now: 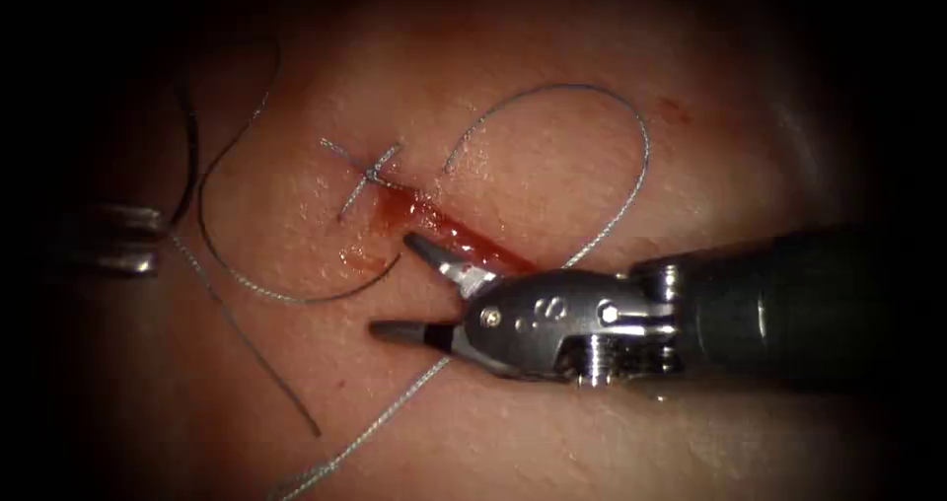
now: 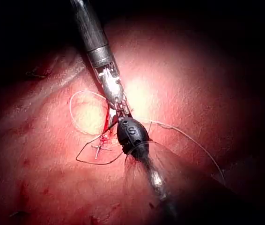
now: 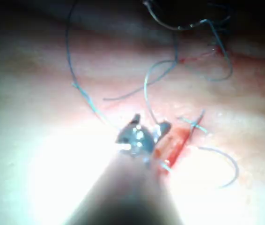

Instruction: Wound Closure

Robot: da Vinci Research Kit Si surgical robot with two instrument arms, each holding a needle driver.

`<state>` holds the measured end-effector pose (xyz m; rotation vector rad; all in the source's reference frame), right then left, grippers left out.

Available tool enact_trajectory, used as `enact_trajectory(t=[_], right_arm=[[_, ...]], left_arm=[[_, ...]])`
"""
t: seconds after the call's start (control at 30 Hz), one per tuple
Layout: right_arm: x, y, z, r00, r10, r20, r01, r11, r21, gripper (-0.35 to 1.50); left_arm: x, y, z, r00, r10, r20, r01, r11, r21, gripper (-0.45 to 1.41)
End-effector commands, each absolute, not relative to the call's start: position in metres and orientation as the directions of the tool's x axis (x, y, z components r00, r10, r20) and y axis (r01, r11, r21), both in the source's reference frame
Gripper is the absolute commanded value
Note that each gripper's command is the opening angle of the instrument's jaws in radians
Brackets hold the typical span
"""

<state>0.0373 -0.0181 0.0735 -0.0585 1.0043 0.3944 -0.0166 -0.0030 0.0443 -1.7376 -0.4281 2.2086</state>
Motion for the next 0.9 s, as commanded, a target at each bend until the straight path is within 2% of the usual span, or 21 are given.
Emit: enact_trajectory(t=[0.03, 0.1, 0.17, 0.2, 0.23, 0.27, 0.3, 0.37, 0.4, 0.5, 0.63, 0.77, 0.9], right_arm=[[0.0386, -0.019, 0.075, 0.488, 0.290, -0.824, -0.339, 0.932, 0.127, 1.11], [0.0392, -0.019, 0.077, 0.496, 0.283, -0.821, -0.334, 0.935, 0.120, 1.10], [0.0397, -0.019, 0.078, 0.498, 0.279, -0.821, -0.334, 0.935, 0.115, 0.91], [0.0396, -0.019, 0.078, 0.499, 0.274, -0.822, -0.331, 0.937, 0.111, 0.76], [0.0395, -0.019, 0.078, 0.497, 0.261, -0.828, -0.314, 0.943, 0.110, 0.41], [0.0391, -0.019, 0.077, 0.499, 0.237, -0.834, -0.284, 0.954, 0.102, -0.27], [0.0387, -0.019, 0.077, 0.509, 0.219, -0.832, -0.263, 0.960, 0.092, -0.35], [0.0376, -0.020, 0.077, 0.524, 0.217, -0.824, -0.249, 0.964, 0.096, -0.35], [0.0352, -0.021, 0.075, 0.525, 0.208, -0.826, -0.239, 0.967, 0.092, -0.35], [0.0335, -0.023, 0.074, 0.528, 0.201, -0.825, -0.231, 0.969, 0.088, -0.35], [0.0283, -0.027, 0.067, 0.519, 0.206, -0.830, -0.218, 0.970, 0.105, -0.35], [0.0271, -0.031, 0.062, 0.505, 0.211, -0.837, -0.207, 0.971, 0.119, -0.35], [0.0281, -0.036, 0.056, 0.472, 0.218, -0.854, -0.157, 0.974, 0.161, -0.35]], left_arm=[[-0.0171, -0.003, 0.045, -0.224, 0.410, -0.884, -0.047, -0.910, -0.411, -0.45], [-0.0171, -0.003, 0.045, -0.224, 0.410, -0.884, -0.048, -0.911, -0.411, -0.45], [-0.0171, -0.003, 0.045, -0.223, 0.410, -0.884, -0.045, -0.911, -0.411, -0.45], [-0.0171, -0.003, 0.045, -0.223, 0.410, -0.884, -0.045, -0.911, -0.411, -0.45], [-0.0171, -0.003, 0.045, -0.223, 0.410, -0.884, -0.045, -0.911, -0.411, -0.45], [-0.0171, -0.003, 0.045, -0.223, 0.410, -0.884, -0.045, -0.911, -0.411, -0.45], [-0.0171, -0.003, 0.045, -0.223, 0.410, -0.884, -0.045, -0.911, -0.411, -0.45], [-0.0171, -0.004, 0.045, -0.223, 0.410, -0.884, -0.044, -0.911, -0.411, -0.45], [-0.0170, -0.004, 0.045, -0.223, 0.410, -0.884, -0.044, -0.911, -0.411, -0.45], [-0.0171, -0.004, 0.045, -0.223, 0.410, -0.885, -0.043, -0.911, -0.411, -0.45], [-0.0178, -0.004, 0.045, -0.217, 0.408, -0.887, -0.032, -0.911, -0.412, -0.45], [-0.0183, -0.005, 0.045, -0.214, 0.406, -0.888, -0.026, -0.912, -0.410, -0.45], [-0.0183, -0.005, 0.045, -0.214, 0.405, -0.889, -0.025, -0.912, -0.409, -0.45]])
